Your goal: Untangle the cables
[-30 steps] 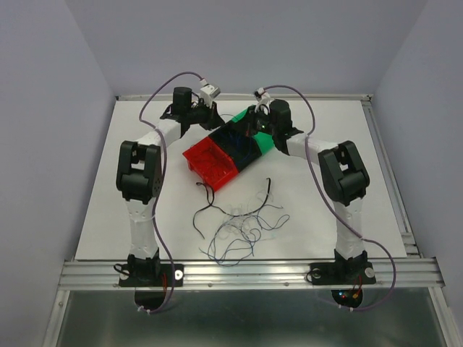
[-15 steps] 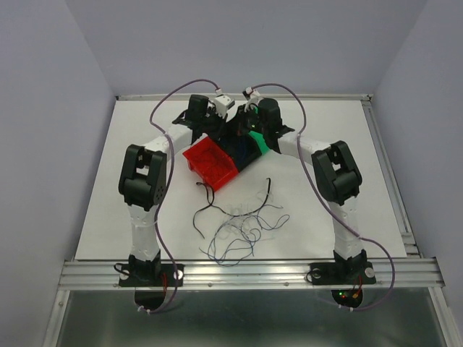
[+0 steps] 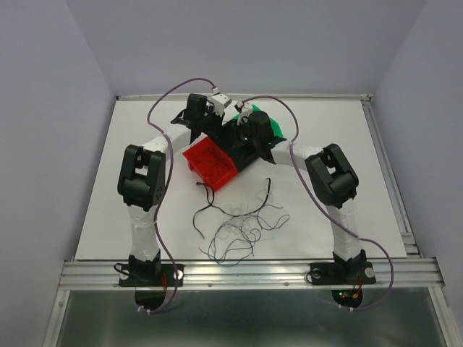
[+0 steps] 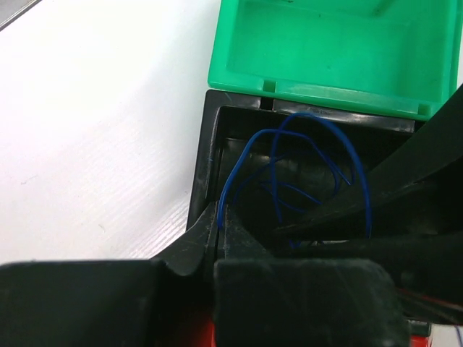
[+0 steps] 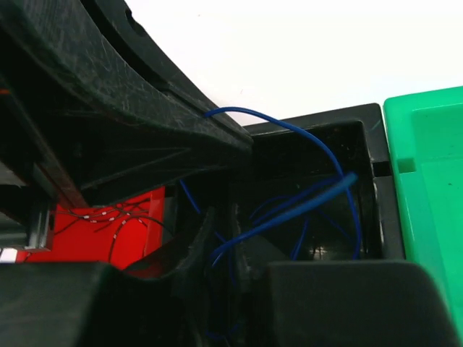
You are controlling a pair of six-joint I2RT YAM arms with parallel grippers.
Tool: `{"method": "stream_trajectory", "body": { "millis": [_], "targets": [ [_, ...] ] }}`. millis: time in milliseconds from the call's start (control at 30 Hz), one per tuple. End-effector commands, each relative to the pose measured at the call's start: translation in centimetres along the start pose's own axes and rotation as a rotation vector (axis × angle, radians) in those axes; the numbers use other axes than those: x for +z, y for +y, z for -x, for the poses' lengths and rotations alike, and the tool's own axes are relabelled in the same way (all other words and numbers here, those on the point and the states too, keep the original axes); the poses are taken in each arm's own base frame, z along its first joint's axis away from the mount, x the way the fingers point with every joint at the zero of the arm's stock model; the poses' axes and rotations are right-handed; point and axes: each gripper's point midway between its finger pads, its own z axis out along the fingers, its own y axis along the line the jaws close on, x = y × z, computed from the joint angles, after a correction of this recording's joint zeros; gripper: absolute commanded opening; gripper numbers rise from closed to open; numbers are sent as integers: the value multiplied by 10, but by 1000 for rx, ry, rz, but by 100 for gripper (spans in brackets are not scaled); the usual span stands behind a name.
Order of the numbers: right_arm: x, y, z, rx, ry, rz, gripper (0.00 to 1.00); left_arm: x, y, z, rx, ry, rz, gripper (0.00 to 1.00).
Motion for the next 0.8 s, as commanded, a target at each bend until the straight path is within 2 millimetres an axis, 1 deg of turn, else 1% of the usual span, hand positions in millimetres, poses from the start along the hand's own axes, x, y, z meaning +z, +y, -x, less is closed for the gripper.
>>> {"method": "stream_trajectory", "body": {
  "millis": [0,33,67,133,200,233,267,300,333,400,433,467,500,567,633,700,767],
  "targets": [
    [-7,9,40,-49,-100,-43,25,-22,0,35,22,-82,21,3],
    [-8,11,40,-49,-96,-46,30,-22,0,36,23,-84,20,3],
    [-10,10,39,-49,-93,-55,32,-22,0,36,25,-85,17,3],
    [-15,9,46,-46,-101,-80,37,-22,-1,35,21,-82,13,3],
    [-18,8,52,-59,-95,-101,39,-22,-1,36,20,-85,14,3],
    [-20,4,52,-53,-81,-133,45,-21,-1,35,21,-83,12,3],
    [-25,4,58,-55,-82,-144,50,-20,0,34,20,-80,16,3],
    [-28,3,55,-53,-58,-156,62,-20,0,34,21,-81,18,3],
    [-31,4,56,-53,-56,-158,67,-20,0,34,19,-81,18,3],
    [-39,4,62,-53,-61,-179,72,-20,-1,34,21,-83,10,3],
    [-43,3,57,-51,-50,-188,74,-20,-2,34,21,-83,7,3],
    [-46,3,56,-52,-49,-193,76,-20,-2,35,22,-85,6,3],
    [-51,5,62,-54,-61,-198,78,-20,-2,34,24,-83,3,3],
    [-56,2,61,-57,-61,-214,79,-20,-3,33,26,-82,1,3],
    [-61,3,63,-56,-62,-223,71,-20,-3,32,25,-75,1,4],
    [-64,3,57,-49,-34,-229,66,-20,-4,33,25,-74,0,4],
    [-66,3,52,-46,-18,-227,68,-19,-5,33,28,-74,-1,4]
  ]
}}
